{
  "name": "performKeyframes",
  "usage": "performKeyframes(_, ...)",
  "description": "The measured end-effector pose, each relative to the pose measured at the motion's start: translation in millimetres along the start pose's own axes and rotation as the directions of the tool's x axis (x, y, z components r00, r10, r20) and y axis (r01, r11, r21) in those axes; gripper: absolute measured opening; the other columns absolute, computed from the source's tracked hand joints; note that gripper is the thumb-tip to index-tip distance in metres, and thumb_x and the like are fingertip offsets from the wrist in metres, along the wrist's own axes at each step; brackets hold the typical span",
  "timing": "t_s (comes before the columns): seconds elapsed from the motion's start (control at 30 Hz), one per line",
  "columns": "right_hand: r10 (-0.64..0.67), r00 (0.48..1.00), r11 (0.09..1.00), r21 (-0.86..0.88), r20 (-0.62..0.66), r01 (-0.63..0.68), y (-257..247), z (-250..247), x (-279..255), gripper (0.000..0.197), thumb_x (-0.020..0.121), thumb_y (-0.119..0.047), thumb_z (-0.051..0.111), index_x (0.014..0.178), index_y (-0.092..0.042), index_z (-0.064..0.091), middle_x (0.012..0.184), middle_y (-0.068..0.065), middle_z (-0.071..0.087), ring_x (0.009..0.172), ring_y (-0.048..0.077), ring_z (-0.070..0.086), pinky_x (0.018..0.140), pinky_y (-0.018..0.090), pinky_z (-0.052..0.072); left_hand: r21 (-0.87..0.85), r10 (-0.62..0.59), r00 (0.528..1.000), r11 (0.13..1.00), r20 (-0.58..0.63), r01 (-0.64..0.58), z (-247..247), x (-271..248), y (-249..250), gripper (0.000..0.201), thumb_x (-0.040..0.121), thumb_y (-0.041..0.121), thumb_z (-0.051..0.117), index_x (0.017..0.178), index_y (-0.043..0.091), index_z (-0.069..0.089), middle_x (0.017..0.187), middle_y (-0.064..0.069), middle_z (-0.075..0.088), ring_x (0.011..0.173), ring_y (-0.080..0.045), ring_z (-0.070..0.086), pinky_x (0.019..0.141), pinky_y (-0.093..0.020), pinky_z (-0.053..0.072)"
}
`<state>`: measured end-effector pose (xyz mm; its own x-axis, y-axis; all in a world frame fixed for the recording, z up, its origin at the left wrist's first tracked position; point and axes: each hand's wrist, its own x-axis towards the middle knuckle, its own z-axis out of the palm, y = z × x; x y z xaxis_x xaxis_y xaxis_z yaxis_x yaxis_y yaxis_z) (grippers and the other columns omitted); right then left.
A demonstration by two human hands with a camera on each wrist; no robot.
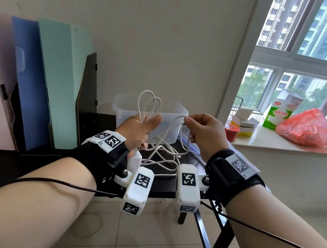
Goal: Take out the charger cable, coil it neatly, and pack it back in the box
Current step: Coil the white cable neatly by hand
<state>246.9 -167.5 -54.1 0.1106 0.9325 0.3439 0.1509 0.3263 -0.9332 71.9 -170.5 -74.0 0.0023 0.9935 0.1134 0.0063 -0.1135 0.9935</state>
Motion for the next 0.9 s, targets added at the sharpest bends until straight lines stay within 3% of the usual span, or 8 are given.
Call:
performKeyframes(0.07, -0.005, 1.000, 1.000, 0.022, 0.022, 0.004, -6.9, 4.9, -0.8, 0.013, 0.083, -0.011, 0.066, 0.070, -0.011, 0.062, 0.060, 0.004, 0.054, 0.036, 0.003, 0.041, 0.042, 0.018, 0.040, 0.071, 0.007, 0.998, 0.997, 0.054, -0.011, 1.8, -4.0, 1.5, 0.066, 0.041, 0.070, 0.075, 0.077, 0.020, 0.051, 0.060, 0.004, 0.040, 0.041, -0.007, 0.034, 0.047, -0.025, 0.035)
performKeyframes(0.1, -0.007, 0.999, 0.999, 0.033, 0.033, 0.006, -10.2, 7.4, -1.1, 0.013, 0.083, -0.011, 0.066, 0.071, -0.010, 0.062, 0.059, 0.002, 0.053, 0.037, 0.004, 0.042, 0.042, 0.018, 0.041, 0.091, 0.005, 0.997, 0.996, 0.083, -0.013, 3.1, -5.2, 1.7, 0.065, 0.039, 0.066, 0.077, 0.076, 0.019, 0.051, 0.061, 0.003, 0.042, 0.045, -0.010, 0.035, 0.048, -0.026, 0.035)
performKeyframes(0.23, -0.019, 0.998, 0.996, 0.085, 0.059, 0.014, -19.0, 16.1, -2.9, 0.012, 0.083, -0.011, 0.066, 0.072, -0.011, 0.061, 0.055, 0.000, 0.050, 0.044, 0.012, 0.043, 0.047, 0.024, 0.043, 0.137, -0.001, 0.989, 0.990, 0.151, -0.019, 5.3, -6.4, 1.1, 0.045, 0.052, 0.042, 0.083, 0.070, 0.020, 0.049, 0.051, 0.011, 0.051, 0.053, -0.012, 0.042, 0.052, -0.026, 0.036)
performKeyframes(0.33, -0.021, 0.996, 0.986, 0.167, 0.084, 0.006, -22.4, 20.0, -4.2, 0.011, 0.083, -0.007, 0.065, 0.075, -0.011, 0.059, 0.057, 0.002, 0.051, 0.046, 0.014, 0.044, 0.047, 0.023, 0.044, 0.156, -0.006, 0.985, 0.988, 0.171, -0.021, 6.3, -8.9, 3.3, 0.033, 0.062, 0.031, 0.081, 0.077, 0.017, 0.055, 0.062, 0.004, 0.055, 0.057, -0.014, 0.045, 0.055, -0.027, 0.037)
performKeyframes(0.47, -0.037, 0.992, 0.973, 0.230, 0.119, 0.009, -25.7, 23.8, -4.4, 0.011, 0.083, -0.002, 0.064, 0.081, -0.010, 0.057, 0.058, 0.001, 0.051, 0.044, 0.014, 0.046, 0.048, 0.022, 0.045, 0.141, -0.021, 0.984, 0.990, 0.175, -0.004, 9.2, -11.2, 5.6, 0.029, 0.066, 0.029, 0.079, 0.087, 0.017, 0.064, 0.071, 0.001, 0.060, 0.053, -0.010, 0.046, 0.054, -0.026, 0.036)
performKeyframes(0.67, -0.039, 0.991, 0.964, 0.265, 0.128, 0.003, -28.6, 31.4, -5.6, 0.015, 0.082, 0.001, 0.064, 0.078, -0.011, 0.056, 0.055, 0.002, 0.052, 0.040, 0.011, 0.046, 0.046, 0.021, 0.044, 0.124, -0.045, 0.992, 0.992, 0.114, 0.031, 9.9, -7.2, 3.6, 0.015, 0.075, 0.031, 0.074, 0.079, 0.019, 0.067, 0.068, -0.003, 0.058, 0.043, -0.011, 0.039, 0.048, -0.026, 0.035)
performKeyframes(0.8, -0.036, 0.988, 0.953, 0.302, 0.150, -0.011, -28.0, 32.4, -7.7, 0.015, 0.083, 0.002, 0.062, 0.083, -0.012, 0.056, 0.068, 0.004, 0.055, 0.054, 0.013, 0.051, 0.054, 0.022, 0.048, 0.060, -0.018, 0.995, 0.998, 0.094, 0.013, 9.1, -4.0, -0.5, 0.016, 0.084, 0.025, 0.065, 0.071, 0.017, 0.063, 0.056, -0.002, 0.042, 0.046, -0.014, 0.035, 0.047, -0.027, 0.032)
performKeyframes(0.9, 0.020, 0.995, 0.969, 0.241, 0.103, -0.045, -20.6, 31.7, -9.4, 0.014, 0.084, -0.002, 0.060, 0.085, -0.016, 0.055, 0.074, 0.001, 0.055, 0.060, 0.012, 0.050, 0.055, 0.023, 0.046, 0.019, 0.022, 0.999, 1.000, 0.030, -0.022, 5.9, -0.5, -2.4, 0.020, 0.083, 0.031, 0.062, 0.068, 0.019, 0.061, 0.060, -0.004, 0.049, 0.052, -0.018, 0.042, 0.052, -0.029, 0.036)
